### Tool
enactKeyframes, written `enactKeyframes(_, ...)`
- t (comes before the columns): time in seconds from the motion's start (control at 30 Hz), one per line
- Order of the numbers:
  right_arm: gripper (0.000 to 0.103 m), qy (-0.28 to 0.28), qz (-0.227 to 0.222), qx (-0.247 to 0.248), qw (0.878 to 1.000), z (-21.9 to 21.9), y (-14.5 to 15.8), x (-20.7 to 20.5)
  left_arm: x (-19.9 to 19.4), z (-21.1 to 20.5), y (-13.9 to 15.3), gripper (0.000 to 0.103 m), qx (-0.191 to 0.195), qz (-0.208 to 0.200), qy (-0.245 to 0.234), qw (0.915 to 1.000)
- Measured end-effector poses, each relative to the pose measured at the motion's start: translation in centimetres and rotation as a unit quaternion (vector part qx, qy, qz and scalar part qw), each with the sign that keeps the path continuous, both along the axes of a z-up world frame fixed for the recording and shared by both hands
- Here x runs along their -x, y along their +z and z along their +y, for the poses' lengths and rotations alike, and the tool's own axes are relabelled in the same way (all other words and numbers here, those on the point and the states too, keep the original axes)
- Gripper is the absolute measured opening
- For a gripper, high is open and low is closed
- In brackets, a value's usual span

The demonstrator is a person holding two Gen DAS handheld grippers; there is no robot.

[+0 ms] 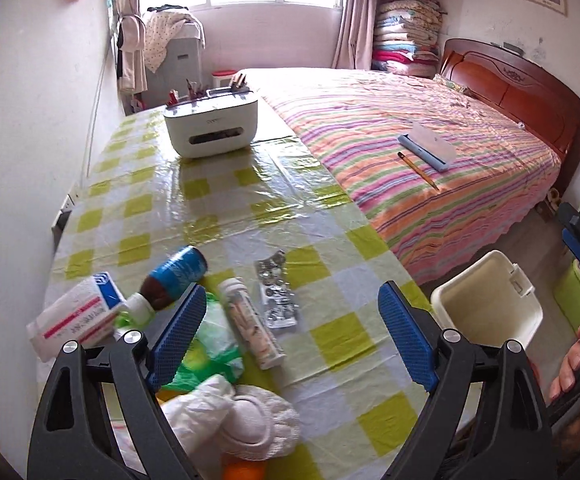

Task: Collect trash
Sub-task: 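Grasp the white medicine box with the left tool and lift it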

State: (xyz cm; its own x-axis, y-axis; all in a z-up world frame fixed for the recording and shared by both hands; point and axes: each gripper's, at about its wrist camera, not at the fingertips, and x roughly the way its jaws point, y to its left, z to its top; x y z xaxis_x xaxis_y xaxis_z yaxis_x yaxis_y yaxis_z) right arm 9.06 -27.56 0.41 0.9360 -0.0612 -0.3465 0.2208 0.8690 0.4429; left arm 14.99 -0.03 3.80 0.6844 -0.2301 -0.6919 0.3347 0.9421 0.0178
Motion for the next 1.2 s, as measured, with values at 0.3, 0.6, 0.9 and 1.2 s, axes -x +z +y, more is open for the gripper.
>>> enactKeyframes(0.3,0.082,0.049,0.008,0.012,0.999,4.3,0.2,-2.4,-2.6,8.4,0.2,0.087,-0.149,-0.071,-0.001,0.9862)
enactKeyframes(0.6,0.082,0.093,0.023,0.021,0.995,7.9,-0.4,-4.1,-5.8,15.7,-4.1,0.087,-0.191,-0.014,-0.055,0.9799)
enactKeyframes(0.9,0.082,0.117,0.042,0.032,0.992,9.7,-1.3,-4.9,-8.7,18.0,-7.3,0.087,-0.206,0.042,-0.088,0.9738)
enactKeyframes(1.2,0.082,0.118,0.047,0.015,0.992,9.2,-1.8,-4.8,-10.3,16.6,-10.6,0.087,-0.256,0.084,-0.114,0.9563)
